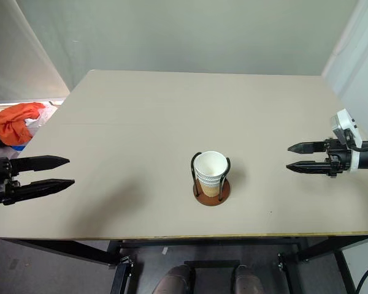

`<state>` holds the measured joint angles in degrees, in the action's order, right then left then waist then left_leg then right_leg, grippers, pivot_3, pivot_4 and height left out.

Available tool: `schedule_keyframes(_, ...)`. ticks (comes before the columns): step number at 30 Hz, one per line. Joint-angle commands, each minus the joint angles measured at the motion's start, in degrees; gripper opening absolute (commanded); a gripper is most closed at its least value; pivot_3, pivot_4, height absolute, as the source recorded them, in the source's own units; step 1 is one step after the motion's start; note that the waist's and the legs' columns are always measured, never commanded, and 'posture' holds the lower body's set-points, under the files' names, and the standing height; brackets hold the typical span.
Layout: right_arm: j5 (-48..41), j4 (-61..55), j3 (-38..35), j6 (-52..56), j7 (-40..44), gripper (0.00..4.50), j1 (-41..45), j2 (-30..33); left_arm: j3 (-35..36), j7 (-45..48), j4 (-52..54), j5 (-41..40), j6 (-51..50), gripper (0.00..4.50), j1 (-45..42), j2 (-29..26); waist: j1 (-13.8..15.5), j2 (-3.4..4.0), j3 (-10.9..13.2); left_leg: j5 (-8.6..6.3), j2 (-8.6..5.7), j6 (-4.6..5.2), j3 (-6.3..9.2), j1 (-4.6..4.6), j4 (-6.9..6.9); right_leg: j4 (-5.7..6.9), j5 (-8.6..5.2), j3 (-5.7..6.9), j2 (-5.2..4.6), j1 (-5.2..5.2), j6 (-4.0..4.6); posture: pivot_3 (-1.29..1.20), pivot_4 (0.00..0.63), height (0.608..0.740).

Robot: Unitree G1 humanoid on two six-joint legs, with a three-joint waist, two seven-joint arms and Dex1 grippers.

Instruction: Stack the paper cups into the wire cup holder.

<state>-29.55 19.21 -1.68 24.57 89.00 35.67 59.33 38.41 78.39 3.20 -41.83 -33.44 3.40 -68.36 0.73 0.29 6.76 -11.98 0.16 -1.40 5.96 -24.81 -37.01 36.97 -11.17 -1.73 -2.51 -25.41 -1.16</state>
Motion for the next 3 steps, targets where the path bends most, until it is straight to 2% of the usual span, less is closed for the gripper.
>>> schedule_keyframes(1,0.2,-0.7,-2.0,-0.7,0.2,3.26,1.6,0.0,1.7,0.3,0.6,0.6,0.1,3.41,-0.2,0.1,-0.1,0.0,0.0,0.0,0.0,0.0,0.0,0.0,0.0,-0.01,0.0,0.0,0.0,0.0,0.0,0.0,0.15,0.74)
schedule_keyframes(3,0.4,-1.0,-1.8,-0.5,-0.2,3.26,1.7,-0.4,1.0,0.3,0.4,1.1,0.5,3.41,-0.7,0.1,-0.1,0.0,0.0,-0.02,0.0,0.02,0.0,-0.03,0.0,-0.03,-0.01,0.0,0.0,-0.04,0.01,0.0,0.15,0.74)
